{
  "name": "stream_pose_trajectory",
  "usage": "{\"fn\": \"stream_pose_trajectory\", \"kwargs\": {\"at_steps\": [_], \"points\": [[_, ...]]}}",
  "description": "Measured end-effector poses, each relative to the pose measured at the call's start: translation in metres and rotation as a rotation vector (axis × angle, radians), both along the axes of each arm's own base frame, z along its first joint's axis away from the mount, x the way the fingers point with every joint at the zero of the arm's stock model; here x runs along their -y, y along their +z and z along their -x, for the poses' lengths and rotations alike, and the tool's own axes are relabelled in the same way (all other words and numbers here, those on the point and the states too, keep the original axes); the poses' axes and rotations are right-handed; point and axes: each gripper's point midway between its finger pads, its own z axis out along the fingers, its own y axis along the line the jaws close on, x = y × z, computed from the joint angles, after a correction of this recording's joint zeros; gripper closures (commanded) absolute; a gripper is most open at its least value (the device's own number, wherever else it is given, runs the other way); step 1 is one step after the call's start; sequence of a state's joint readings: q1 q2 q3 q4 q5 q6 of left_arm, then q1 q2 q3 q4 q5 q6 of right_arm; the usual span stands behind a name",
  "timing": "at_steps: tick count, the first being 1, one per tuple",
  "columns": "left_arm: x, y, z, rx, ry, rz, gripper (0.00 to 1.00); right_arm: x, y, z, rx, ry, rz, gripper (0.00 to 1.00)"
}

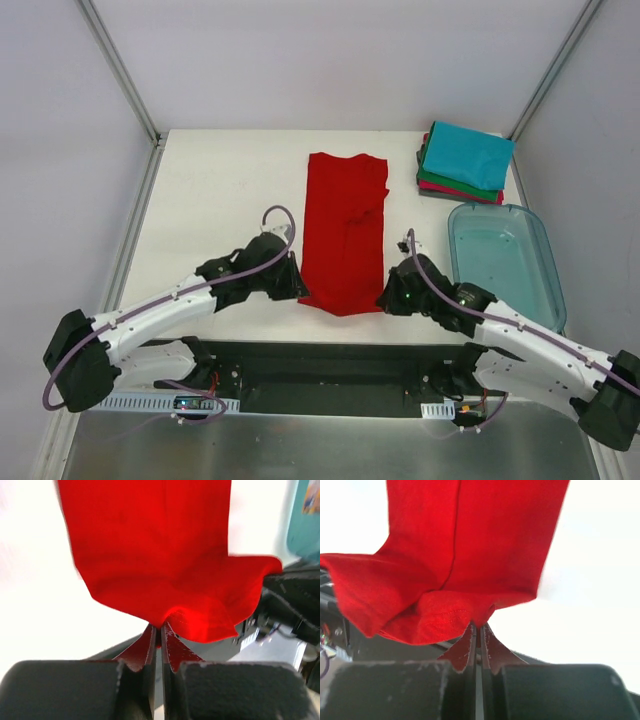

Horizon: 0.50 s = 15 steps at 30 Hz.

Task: Fold and stack the t-shirts
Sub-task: Fold the folded rectangular tshirt in 1/3 of the way

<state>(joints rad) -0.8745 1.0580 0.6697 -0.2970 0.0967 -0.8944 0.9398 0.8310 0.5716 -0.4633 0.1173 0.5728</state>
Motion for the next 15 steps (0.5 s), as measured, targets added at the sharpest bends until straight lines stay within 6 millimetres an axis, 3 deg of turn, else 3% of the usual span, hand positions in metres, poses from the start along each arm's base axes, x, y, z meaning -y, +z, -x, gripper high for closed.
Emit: {"fn": "stream_pose_trajectory", "kwargs": {"at_steps": [7, 15], "points": [[-0.008, 0.015, -0.086, 0.069, 0.123, -0.038, 1.00, 0.005, 0.007, -0.069, 0.072, -0.052, 0.078, 0.99], [-0.004, 0.010, -0.156, 0.076, 0.144, -0.081, 1.00, 0.000, 0.020, -0.152, 0.122, -0.085, 0.065, 0.99]]}}
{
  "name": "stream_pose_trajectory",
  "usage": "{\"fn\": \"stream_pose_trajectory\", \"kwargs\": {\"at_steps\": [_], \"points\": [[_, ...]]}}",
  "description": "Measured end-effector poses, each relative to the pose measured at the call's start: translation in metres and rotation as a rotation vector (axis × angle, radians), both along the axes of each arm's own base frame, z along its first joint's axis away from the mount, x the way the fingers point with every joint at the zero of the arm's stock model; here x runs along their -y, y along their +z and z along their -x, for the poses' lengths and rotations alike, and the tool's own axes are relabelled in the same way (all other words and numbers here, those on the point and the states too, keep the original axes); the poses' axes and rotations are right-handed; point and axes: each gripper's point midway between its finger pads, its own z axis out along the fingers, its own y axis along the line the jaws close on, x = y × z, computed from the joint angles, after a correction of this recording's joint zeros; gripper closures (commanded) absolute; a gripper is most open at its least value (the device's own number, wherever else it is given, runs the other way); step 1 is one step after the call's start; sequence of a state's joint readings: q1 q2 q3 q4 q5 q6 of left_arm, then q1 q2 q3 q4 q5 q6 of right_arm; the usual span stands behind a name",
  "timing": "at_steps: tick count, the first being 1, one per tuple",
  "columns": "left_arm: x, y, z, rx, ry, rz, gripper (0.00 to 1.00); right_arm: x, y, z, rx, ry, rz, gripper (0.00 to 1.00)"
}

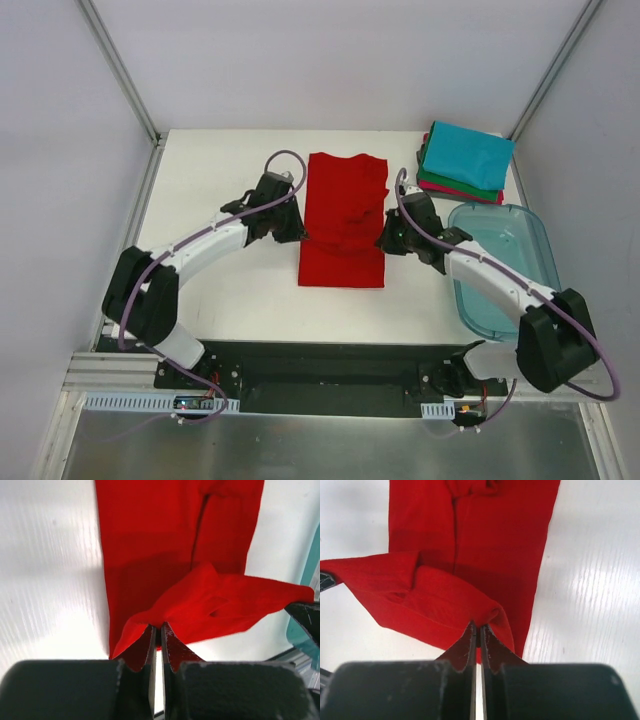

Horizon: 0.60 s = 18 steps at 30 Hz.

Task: Fold and stack the t-shirts
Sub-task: Fold the folded rectangular tshirt in 1/3 of the way

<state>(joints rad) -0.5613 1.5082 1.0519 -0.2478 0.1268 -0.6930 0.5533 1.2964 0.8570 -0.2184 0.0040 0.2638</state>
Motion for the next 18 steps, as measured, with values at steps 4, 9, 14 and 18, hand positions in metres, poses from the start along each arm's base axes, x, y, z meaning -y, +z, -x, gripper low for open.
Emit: {"fn": "stream_pose_trajectory", "kwargs": {"at_steps": [4, 9, 14, 18], "points": [[-0.002, -0.013, -0.030, -0.029, 0.015, -0.007, 1.00, 0.003, -0.013, -0.025, -0.028, -0.009, -0.017, 0.99], [-0.001, -0.030, -0.057, -0.072, 0.000, 0.002, 0.96, 0.006, -0.037, -0.057, -0.079, -0.025, -0.048, 0.96], [0.004, -0.038, -0.084, -0.090, -0.029, 0.035, 0.31, 0.014, -0.051, -0.083, -0.079, -0.039, -0.047, 0.67], [-0.002, -0.042, -0.093, -0.099, -0.039, 0.058, 0.01, 0.014, -0.048, -0.106, -0.049, -0.031, -0.059, 0.31]]}}
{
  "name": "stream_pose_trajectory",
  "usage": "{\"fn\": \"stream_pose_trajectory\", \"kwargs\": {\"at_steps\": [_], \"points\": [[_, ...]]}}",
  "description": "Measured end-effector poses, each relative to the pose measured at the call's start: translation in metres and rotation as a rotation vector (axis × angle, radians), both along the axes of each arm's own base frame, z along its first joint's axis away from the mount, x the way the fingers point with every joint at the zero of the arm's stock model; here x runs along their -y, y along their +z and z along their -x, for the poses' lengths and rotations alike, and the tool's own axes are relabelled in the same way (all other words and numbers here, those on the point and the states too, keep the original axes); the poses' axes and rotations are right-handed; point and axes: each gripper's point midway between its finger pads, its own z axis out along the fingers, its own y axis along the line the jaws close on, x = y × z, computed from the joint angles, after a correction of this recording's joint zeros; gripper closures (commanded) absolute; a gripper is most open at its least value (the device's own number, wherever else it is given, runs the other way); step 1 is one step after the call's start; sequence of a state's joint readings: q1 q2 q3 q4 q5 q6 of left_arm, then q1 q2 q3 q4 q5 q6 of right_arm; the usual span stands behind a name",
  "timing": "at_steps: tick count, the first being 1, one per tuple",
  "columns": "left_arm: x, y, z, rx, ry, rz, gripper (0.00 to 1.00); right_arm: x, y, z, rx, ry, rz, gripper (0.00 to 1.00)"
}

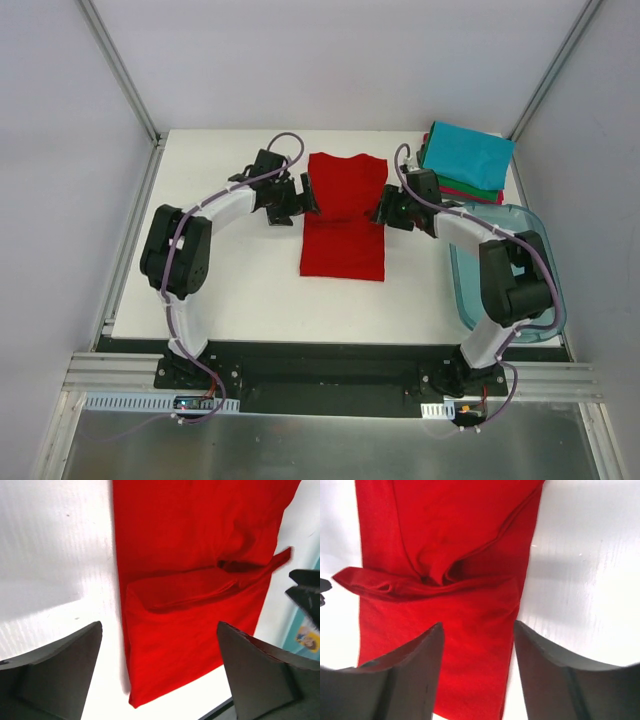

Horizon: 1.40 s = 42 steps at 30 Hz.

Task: Fold and stack the t-shirts
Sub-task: Fold the folded rectangular tshirt in 1/3 of the way, then grab one side of the 2/3 rectangular tshirt with both arms

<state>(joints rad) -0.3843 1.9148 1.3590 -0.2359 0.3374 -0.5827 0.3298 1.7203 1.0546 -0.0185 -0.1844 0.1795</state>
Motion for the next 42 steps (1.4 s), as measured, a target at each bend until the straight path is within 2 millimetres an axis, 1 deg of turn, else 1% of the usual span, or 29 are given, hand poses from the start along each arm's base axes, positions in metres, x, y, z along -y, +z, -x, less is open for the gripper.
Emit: {"fn": "stream_pose_trajectory", "kwargs": {"at_steps": [1, 2, 4, 5, 7, 9, 10, 11, 13, 15, 17, 18, 20, 21, 22, 23, 24, 27, 28, 29, 30, 31, 33, 34, 38, 40, 42], "points": [[-0.003, 0.002, -0.001, 0.003, 0.005, 0.004, 0.01, 0.000, 0.002, 0.000, 0.004, 0.005, -0.003, 0.22], [-0.004, 0.004, -0.002, 0.007, 0.009, 0.006, 0.01, 0.000, 0.005, 0.000, 0.011, 0.010, -0.007, 0.12], [-0.012, 0.009, 0.005, 0.019, 0.021, 0.008, 0.01, 0.000, 0.011, 0.005, 0.031, 0.026, -0.009, 0.00], [-0.017, 0.013, 0.014, 0.020, 0.026, 0.009, 0.01, -0.001, 0.014, 0.013, 0.039, 0.042, -0.006, 0.04], [-0.025, 0.021, 0.034, 0.029, 0.030, 0.015, 0.01, -0.004, 0.022, 0.032, 0.056, 0.076, 0.001, 0.04], [-0.031, 0.028, 0.055, 0.043, 0.031, 0.030, 0.01, -0.017, 0.029, 0.057, 0.072, 0.127, -0.002, 0.04], [-0.033, 0.029, 0.066, 0.040, 0.031, 0.037, 0.01, -0.020, 0.031, 0.067, 0.076, 0.142, -0.005, 0.04], [-0.034, 0.027, 0.076, 0.033, 0.030, 0.043, 0.04, -0.024, 0.030, 0.081, 0.074, 0.158, -0.011, 0.04], [-0.034, 0.018, 0.096, 0.001, 0.022, 0.044, 0.09, -0.024, 0.022, 0.107, 0.046, 0.175, -0.017, 0.03], [-0.029, 0.002, 0.114, -0.050, 0.005, 0.035, 0.15, -0.015, 0.007, 0.127, -0.006, 0.158, -0.010, 0.01], [-0.022, -0.012, 0.131, -0.099, -0.017, 0.023, 0.24, -0.005, -0.008, 0.140, -0.053, 0.129, 0.009, 0.01], [-0.019, -0.017, 0.135, -0.114, -0.025, 0.019, 0.29, 0.000, -0.016, 0.146, -0.080, 0.113, 0.020, 0.01], [-0.010, -0.026, 0.140, -0.137, -0.041, 0.014, 0.36, 0.008, -0.027, 0.154, -0.119, 0.076, 0.042, 0.07], [-0.007, -0.030, 0.141, -0.147, -0.045, 0.010, 0.42, 0.012, -0.031, 0.155, -0.131, 0.057, 0.051, 0.12], [-0.005, -0.035, 0.142, -0.156, -0.047, 0.004, 0.48, 0.013, -0.032, 0.156, -0.139, 0.043, 0.053, 0.14], [-0.005, -0.041, 0.142, -0.166, -0.044, -0.005, 0.54, 0.013, -0.034, 0.155, -0.146, 0.032, 0.052, 0.16], [-0.006, -0.046, 0.142, -0.177, -0.032, -0.016, 0.57, 0.012, -0.036, 0.155, -0.153, 0.024, 0.047, 0.17], [-0.005, -0.051, 0.138, -0.185, -0.015, -0.017, 0.69, 0.009, -0.039, 0.150, -0.157, 0.005, 0.030, 0.21], [-0.005, -0.052, 0.137, -0.183, -0.012, -0.018, 0.70, 0.008, -0.039, 0.149, -0.156, 0.001, 0.027, 0.25], [-0.004, -0.053, 0.136, -0.184, -0.010, -0.018, 0.81, 0.007, -0.039, 0.148, -0.154, -0.001, 0.023, 0.29], [-0.004, -0.054, 0.135, -0.184, -0.010, -0.020, 0.88, 0.006, -0.039, 0.146, -0.149, -0.005, 0.017, 0.33], [-0.004, -0.055, 0.134, -0.186, -0.007, -0.019, 0.98, 0.005, -0.040, 0.145, -0.150, -0.006, 0.015, 0.40], [-0.005, -0.058, 0.133, -0.186, -0.004, -0.028, 1.00, 0.004, -0.042, 0.144, -0.153, -0.012, 0.011, 0.48], [-0.004, -0.058, 0.133, -0.185, -0.003, -0.028, 1.00, 0.004, -0.043, 0.144, -0.158, -0.014, 0.009, 0.56], [-0.004, -0.058, 0.132, -0.182, -0.004, -0.028, 1.00, 0.002, -0.047, 0.145, -0.177, -0.013, 0.005, 0.79], [-0.004, -0.058, 0.132, -0.181, -0.003, -0.028, 1.00, 0.002, -0.049, 0.147, -0.186, -0.010, 0.008, 0.99], [-0.004, -0.058, 0.133, -0.178, -0.005, -0.029, 1.00, 0.003, -0.052, 0.149, -0.194, -0.008, 0.012, 0.99]]}}
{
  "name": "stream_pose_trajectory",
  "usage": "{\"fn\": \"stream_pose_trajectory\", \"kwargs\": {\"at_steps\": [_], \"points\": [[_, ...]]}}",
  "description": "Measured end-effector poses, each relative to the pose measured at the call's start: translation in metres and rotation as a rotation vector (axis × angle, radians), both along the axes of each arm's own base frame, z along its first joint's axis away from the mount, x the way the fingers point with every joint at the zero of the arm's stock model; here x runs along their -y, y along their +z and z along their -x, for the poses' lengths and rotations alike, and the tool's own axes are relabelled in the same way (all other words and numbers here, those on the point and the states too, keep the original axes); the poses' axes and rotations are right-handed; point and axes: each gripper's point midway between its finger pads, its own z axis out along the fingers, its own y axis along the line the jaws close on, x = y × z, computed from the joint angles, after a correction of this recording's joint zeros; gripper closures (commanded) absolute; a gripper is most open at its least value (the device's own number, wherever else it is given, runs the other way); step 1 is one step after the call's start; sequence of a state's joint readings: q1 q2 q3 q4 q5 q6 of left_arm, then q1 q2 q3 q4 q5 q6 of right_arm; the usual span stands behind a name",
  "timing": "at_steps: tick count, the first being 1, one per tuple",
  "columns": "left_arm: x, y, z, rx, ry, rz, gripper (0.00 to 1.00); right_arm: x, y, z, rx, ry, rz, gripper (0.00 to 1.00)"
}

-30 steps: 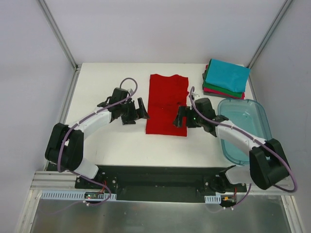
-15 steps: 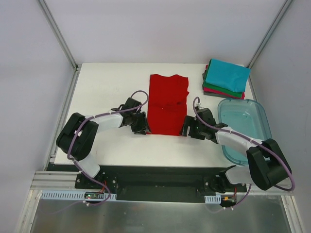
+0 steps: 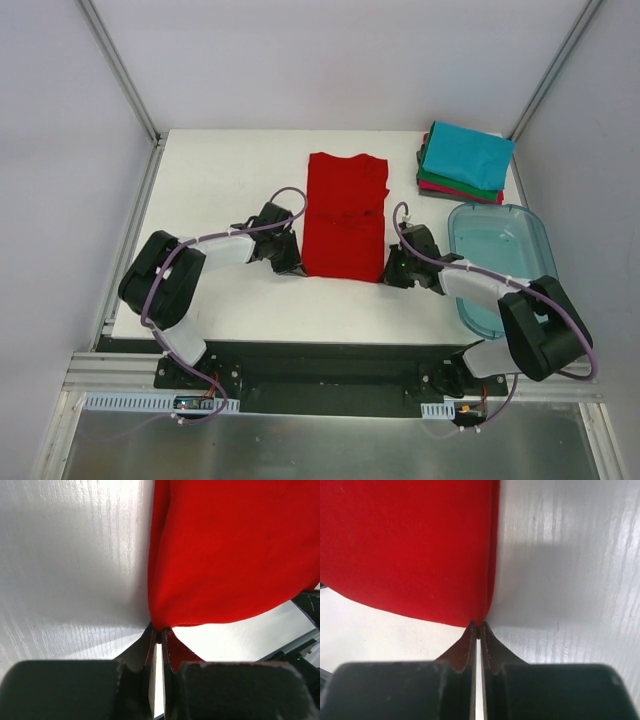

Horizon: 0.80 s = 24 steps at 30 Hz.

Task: Fold and stack the t-shirts
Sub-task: Grab one side of the 2/3 rectangular tshirt with both arms, then fold the long partially folded tshirt into a neat square

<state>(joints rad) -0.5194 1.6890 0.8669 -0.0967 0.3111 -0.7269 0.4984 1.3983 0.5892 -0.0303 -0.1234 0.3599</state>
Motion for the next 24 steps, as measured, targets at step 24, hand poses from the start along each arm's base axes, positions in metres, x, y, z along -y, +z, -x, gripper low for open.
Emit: {"fn": "stream_pose_trajectory", "kwargs": {"at_steps": [24], "points": [[-0.024, 0.142, 0.101, 0.421, -0.070, 0.229, 1.00, -0.007, 0.141, 0.129, 0.144, 0.318, -0.277, 0.99]]}}
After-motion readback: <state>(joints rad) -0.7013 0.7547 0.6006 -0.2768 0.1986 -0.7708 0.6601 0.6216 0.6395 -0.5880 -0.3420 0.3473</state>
